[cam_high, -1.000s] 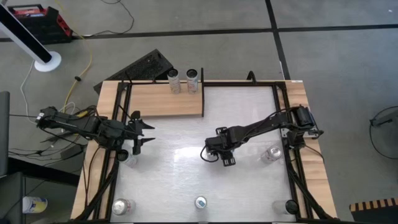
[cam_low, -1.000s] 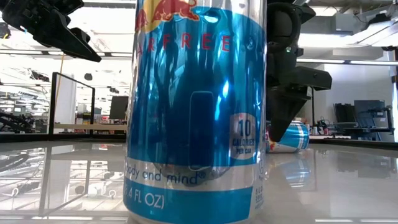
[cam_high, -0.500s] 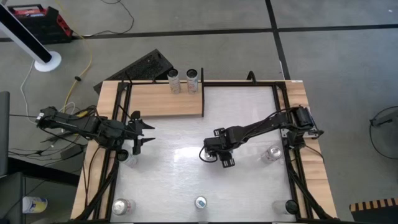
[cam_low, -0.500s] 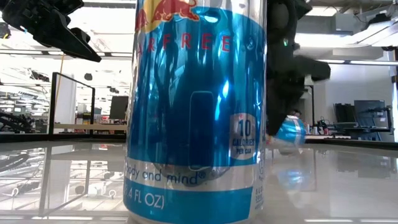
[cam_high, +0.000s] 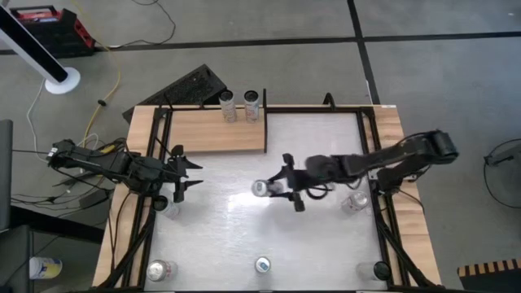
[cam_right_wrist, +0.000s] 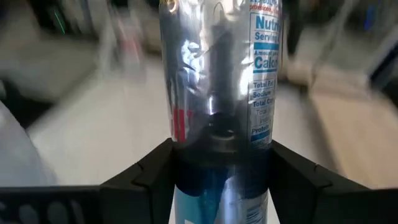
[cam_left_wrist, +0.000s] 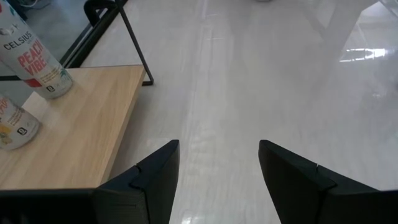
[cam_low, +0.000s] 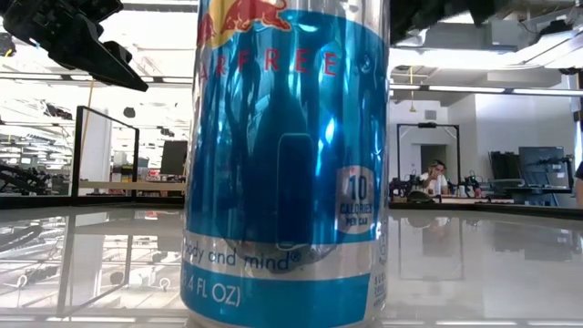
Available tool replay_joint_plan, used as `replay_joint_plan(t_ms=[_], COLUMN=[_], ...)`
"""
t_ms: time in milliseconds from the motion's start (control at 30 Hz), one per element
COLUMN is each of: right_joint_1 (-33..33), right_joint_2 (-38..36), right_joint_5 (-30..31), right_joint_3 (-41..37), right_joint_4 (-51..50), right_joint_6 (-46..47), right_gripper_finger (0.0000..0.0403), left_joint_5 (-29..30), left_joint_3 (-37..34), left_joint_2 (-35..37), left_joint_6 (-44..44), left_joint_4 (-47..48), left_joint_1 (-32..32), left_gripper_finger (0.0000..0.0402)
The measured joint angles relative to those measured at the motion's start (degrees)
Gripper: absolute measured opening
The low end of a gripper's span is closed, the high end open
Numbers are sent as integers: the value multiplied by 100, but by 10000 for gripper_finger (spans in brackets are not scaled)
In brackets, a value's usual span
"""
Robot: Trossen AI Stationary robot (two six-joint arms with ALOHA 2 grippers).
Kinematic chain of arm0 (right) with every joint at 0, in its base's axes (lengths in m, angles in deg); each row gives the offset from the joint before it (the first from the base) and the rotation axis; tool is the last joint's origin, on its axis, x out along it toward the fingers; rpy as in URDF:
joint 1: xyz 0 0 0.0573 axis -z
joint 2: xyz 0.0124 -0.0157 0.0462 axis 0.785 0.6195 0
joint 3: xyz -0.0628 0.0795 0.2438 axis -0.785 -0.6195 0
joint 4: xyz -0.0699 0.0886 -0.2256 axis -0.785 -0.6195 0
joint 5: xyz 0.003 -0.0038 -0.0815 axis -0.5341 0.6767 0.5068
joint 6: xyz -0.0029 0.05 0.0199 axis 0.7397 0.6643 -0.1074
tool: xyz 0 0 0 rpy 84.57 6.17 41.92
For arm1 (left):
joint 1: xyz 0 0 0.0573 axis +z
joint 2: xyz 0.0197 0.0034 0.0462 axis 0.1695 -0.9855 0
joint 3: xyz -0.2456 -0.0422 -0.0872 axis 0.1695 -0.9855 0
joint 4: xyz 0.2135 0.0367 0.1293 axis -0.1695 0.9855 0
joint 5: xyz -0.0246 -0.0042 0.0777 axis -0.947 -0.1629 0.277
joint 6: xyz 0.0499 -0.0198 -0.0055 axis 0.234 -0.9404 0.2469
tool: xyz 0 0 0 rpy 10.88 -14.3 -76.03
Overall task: Place canned beverage on shelf
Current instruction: Put the top red bull soda can beside the tropical vibe soda can on the shelf
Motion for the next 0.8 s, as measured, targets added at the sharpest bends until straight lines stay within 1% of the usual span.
replay_joint_plan(t_ms=[67,133,167,233,300,567,633,800], right_joint_1=[-4,11,20,64,86,119,171,427], right_joint_2=[66,339,510,902,1321,2859,3230,4026], right_joint_5=[-63,-61,-48,-51,-54,-87,-217,-812], right_joint_3=[-649,-1056,-1170,-1245,-1146,-277,-44,372], right_joint_4=[1529,2715,3214,3846,4178,4672,4989,5703], right_joint_6=[-22,-40,-50,-56,-58,125,286,922], right_gripper_finger=[226,226,226,226,226,226,226,226], left_joint_5=[0,21,49,98,160,166,166,166], left_joint_3=[0,0,0,0,0,0,0,0], left_joint_2=[0,-1,-2,0,-2,0,-2,0], left_joint_6=[13,19,23,26,37,20,10,5], left_joint_4=[0,-10,-10,-15,-11,-15,-15,-9], left_joint_1=[0,1,2,1,1,2,2,2], left_gripper_finger=[206,206,206,206,206,206,206,206])
